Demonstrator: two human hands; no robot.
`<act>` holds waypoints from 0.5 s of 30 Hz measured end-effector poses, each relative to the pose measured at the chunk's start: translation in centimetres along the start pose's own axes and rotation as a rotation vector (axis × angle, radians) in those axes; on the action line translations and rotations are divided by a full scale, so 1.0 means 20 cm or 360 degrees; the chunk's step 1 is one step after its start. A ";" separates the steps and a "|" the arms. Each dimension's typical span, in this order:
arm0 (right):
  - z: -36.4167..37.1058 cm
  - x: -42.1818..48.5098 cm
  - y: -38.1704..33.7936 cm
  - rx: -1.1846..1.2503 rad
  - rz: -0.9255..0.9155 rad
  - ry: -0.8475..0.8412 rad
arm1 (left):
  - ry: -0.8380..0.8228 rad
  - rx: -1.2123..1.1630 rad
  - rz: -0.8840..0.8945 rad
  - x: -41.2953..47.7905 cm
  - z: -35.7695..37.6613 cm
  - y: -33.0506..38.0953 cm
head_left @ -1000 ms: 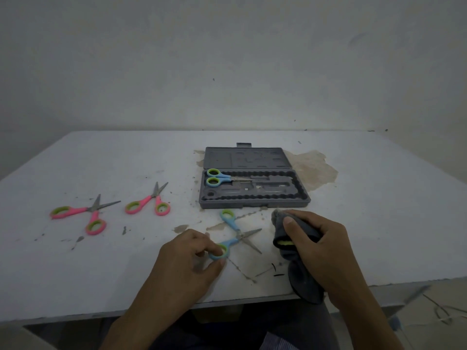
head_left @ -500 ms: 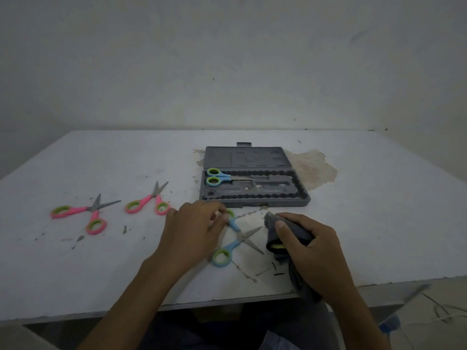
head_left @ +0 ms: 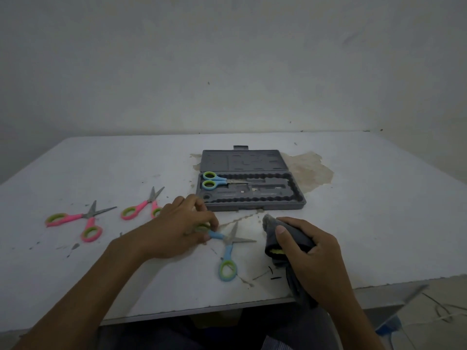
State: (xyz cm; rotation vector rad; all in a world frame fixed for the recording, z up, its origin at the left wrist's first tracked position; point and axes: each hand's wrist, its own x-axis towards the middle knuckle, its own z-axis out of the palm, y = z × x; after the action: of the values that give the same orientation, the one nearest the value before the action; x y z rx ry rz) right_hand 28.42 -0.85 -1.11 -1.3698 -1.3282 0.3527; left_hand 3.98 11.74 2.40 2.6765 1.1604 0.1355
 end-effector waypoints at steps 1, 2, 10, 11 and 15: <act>0.00 0.00 0.00 0.0005 0.0004 -0.0008 | -0.0018 -0.0084 0.0014 -0.02 -0.01 -0.02; 0.00 0.00 0.00 0.0007 0.0008 -0.0016 | -0.0025 -0.0177 0.0024 -0.04 -0.02 -0.03; 0.01 -0.01 -0.02 -0.0095 0.0001 0.0133 | 0.0301 -0.1471 -0.0289 -0.11 0.01 0.06; 0.01 -0.01 -0.02 -0.0082 0.0015 0.0120 | 0.0365 -0.1640 -0.0316 -0.12 0.02 0.08; -0.01 -0.02 -0.04 -0.0021 -0.0010 0.0070 | 0.0496 -0.2262 -0.0423 -0.14 0.07 0.18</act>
State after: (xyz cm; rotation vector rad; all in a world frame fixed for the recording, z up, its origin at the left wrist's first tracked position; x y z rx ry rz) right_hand 28.13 -1.45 -0.49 -1.3766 -1.3001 0.3084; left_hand 4.93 7.04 1.82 1.2574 0.8916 0.9327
